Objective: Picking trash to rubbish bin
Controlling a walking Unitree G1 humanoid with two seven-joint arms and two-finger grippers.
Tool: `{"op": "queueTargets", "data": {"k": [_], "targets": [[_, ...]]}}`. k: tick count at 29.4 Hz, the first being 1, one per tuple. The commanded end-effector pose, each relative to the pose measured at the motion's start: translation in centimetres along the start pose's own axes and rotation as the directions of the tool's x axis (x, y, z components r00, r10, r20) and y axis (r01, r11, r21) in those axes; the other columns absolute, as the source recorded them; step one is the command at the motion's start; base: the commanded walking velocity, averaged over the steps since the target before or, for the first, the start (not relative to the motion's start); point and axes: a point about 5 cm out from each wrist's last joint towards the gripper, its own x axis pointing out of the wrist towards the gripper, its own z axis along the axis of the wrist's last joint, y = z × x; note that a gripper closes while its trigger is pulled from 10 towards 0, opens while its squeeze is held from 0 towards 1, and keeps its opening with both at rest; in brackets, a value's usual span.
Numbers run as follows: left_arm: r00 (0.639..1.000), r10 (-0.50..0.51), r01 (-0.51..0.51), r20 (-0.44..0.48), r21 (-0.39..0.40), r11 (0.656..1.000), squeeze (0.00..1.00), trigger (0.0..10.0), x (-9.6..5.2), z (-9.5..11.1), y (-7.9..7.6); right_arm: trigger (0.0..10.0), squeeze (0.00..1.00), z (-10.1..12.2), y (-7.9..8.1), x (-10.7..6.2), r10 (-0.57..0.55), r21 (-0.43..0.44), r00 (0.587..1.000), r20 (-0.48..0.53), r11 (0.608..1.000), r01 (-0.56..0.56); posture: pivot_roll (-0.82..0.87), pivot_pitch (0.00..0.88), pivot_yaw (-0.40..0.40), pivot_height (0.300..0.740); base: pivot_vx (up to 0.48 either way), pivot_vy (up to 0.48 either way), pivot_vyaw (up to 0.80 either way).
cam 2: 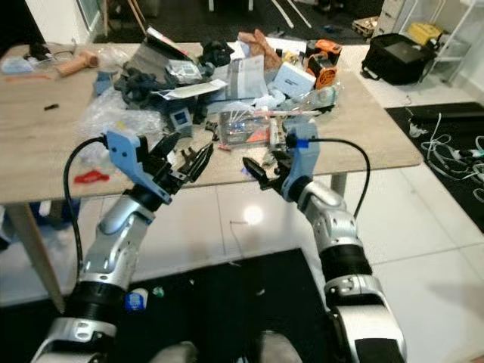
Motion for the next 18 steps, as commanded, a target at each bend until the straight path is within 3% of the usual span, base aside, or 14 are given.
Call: {"op": "queueTargets", "data": {"k": [1, 10, 13, 15, 18], "targets": [[1.0, -0.011, 0.011, -0.008, 0.003, 1.0, 0.0, 10.0, 0.1, -0.1, -0.2, 10.0, 0.0, -0.1, -0.2, -0.2, -0.007, -0.006, 1.0, -0.017, 1.0, 0.007, -0.06, 0.0, -0.026, 0.74, 0.428, 0.0, 0.0], [0.998, -0.034, 0.036, -0.045, 0.054, 0.998, 0.0, 10.0, -0.1, -0.1, -0.3, 10.0, 0.0, -0.3, -0.5, -0.5, 0.014, -0.121, 0.995, -0.103, 0.992, -0.027, -0.06, 0.0, -0.025, 0.74, 0.037, 0.0, 0.0], [0.997, -0.045, 0.051, -0.066, 0.087, 0.995, 0.0, 10.0, -0.2, -0.1, -0.3, 10.0, 0.0, 0.0, -1.2, -0.8, -0.019, -0.139, 0.995, -0.097, 0.99, 0.005, -0.06, 0.0, -0.022, 0.74, 0.0, 0.0, 0.0], [0.992, -0.054, 0.073, -0.116, 0.173, 0.982, 0.0, 10.0, -0.4, -0.3, -0.1, 10.0, 0.0, 0.7, -2.6, -1.3, -0.099, -0.164, 0.992, -0.077, 0.983, 0.086, -0.06, 0.0, -0.022, 0.74, 0.0, 0.0, 0.0], [0.992, -0.051, 0.073, -0.118, 0.185, 0.98, 0.0, 10.0, -0.4, -0.2, -0.1, 10.0, 0.0, 1.4, -3.6, -1.5, -0.167, -0.192, 0.985, -0.048, 0.969, 0.155, -0.06, 0.0, -0.022, 0.74, 0.0, 0.0, 0.0]]}}
